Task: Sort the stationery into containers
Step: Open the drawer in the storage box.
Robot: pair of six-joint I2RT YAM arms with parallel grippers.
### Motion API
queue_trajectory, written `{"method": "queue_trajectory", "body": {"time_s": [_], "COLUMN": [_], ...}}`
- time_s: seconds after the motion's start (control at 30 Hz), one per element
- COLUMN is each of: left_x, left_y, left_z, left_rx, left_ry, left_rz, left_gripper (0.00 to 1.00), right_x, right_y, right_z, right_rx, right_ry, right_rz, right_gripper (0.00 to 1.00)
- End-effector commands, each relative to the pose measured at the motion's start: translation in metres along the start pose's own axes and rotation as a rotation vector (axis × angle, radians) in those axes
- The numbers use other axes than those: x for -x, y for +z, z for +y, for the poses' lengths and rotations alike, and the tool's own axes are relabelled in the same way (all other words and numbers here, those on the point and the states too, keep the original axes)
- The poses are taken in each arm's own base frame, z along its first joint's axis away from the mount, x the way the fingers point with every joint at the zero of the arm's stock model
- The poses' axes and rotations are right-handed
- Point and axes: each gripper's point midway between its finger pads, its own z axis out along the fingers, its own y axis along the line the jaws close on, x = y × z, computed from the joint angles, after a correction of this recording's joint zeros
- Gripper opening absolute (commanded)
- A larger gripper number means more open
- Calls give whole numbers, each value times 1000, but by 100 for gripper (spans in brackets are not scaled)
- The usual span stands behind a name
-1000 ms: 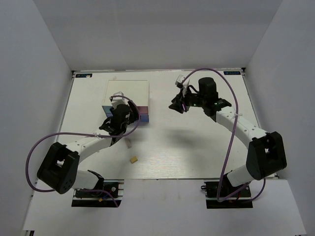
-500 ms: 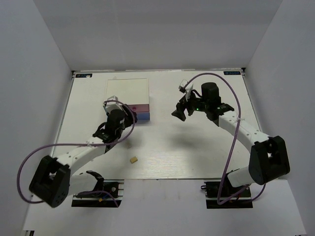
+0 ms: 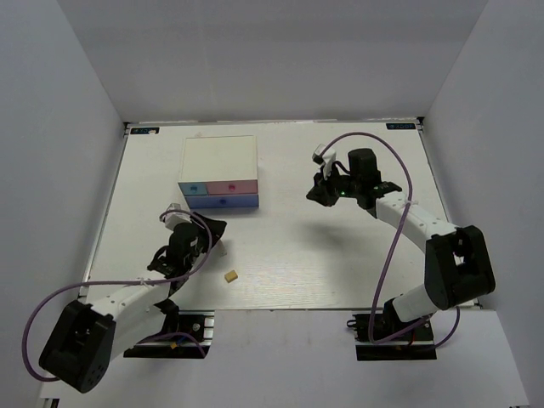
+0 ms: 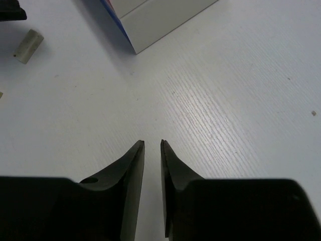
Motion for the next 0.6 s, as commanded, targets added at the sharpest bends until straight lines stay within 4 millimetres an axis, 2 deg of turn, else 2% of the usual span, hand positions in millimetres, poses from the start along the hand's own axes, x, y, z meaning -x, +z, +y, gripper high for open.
{"method": "queue_trajectory", "body": {"time_s": [0.0,0.03,0.07,0.1,0.17,0.2,0.23,0.33,0.47,0.57], "left_x": [10,17,20,13,25,18,26,32,39,40], "left_y": [7,8,11,17,23,29,31,39,51,60], "left_z": [-14,-30,-25,-19,-23,-17,-23,-24,-33,-31], "left_rx": [-85,-150,-143,-123,-149,-133,-163,-182,-223,-219], "left_ry": [-190,-242,-266,-273,-324,-331,-351,-379,-409,-421], "left_rz": [-39,-55,-65,-44,-80,-61,-85,-100,-113,-120], "left_gripper": [61,61,63,63,63,64,64,67,67,64], "right_x": [-3,-5,-6,-7,-10,-11,-12,-13,-15,-18], "right_y": [0,0,0,-3,-3,-5,-6,-8,-10,-12], "right_z": [2,3,3,3,2,2,1,-2,-6,-9], "right_rx": [38,42,44,45,45,45,44,33,24,17], "right_ry": [15,18,22,24,29,27,31,29,34,40], "right_rz": [-3,1,1,-3,0,-3,-4,-3,-1,1], "right_gripper": [27,28,30,30,30,30,30,31,31,31]}}
